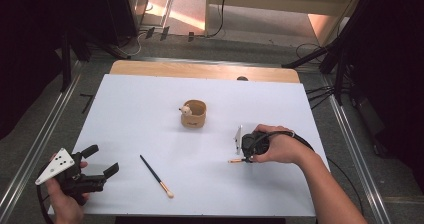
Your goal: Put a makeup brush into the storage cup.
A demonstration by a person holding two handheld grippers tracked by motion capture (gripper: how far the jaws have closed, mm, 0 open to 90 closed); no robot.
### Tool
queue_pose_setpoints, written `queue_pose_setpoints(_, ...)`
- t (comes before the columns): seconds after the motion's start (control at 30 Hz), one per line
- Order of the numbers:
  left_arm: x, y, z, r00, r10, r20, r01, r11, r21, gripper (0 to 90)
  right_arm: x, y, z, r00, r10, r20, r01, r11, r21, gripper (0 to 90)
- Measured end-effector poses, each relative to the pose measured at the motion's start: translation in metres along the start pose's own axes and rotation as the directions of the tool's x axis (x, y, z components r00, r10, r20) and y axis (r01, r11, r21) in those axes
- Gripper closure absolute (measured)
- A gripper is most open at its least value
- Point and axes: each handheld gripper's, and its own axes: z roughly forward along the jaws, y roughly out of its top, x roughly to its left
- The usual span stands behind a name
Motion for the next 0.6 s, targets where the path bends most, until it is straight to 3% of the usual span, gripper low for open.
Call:
queue_pose_setpoints(0.2, -0.0005, 0.0001, 0.0001, 1.0000, -0.001, 0.001, 0.001, 1.0000, -0.001, 0.0, -0.0032, -0.0016, 0.0005, 0.9995, 0.020, -0.026, -0.021, 1.000, -0.009, 81.4)
queue_pose_setpoints(0.27, -0.0005, 0.0001, -0.0001, 1.0000, -0.001, 0.002, 0.001, 1.0000, -0.002, 0.0, -0.0040, -0.0015, -0.0002, 0.9975, 0.056, -0.044, -0.056, 0.998, 0.004, 81.1)
queue_pose_setpoints(0.37, -0.0008, 0.0001, 0.0002, 1.0000, -0.001, 0.002, 0.001, 1.0000, -0.004, 0.0, -0.0060, -0.0005, 0.0010, 0.9985, 0.035, -0.042, -0.035, 0.999, -0.007, 81.2)
queue_pose_setpoints(0.6, -0.0015, 0.0005, 0.0006, 1.0000, 0.003, 0.003, -0.003, 1.0000, 0.003, 0.0, -0.0070, 0.0047, 0.0010, 0.9966, 0.063, -0.052, -0.061, 0.997, 0.036, 84.4)
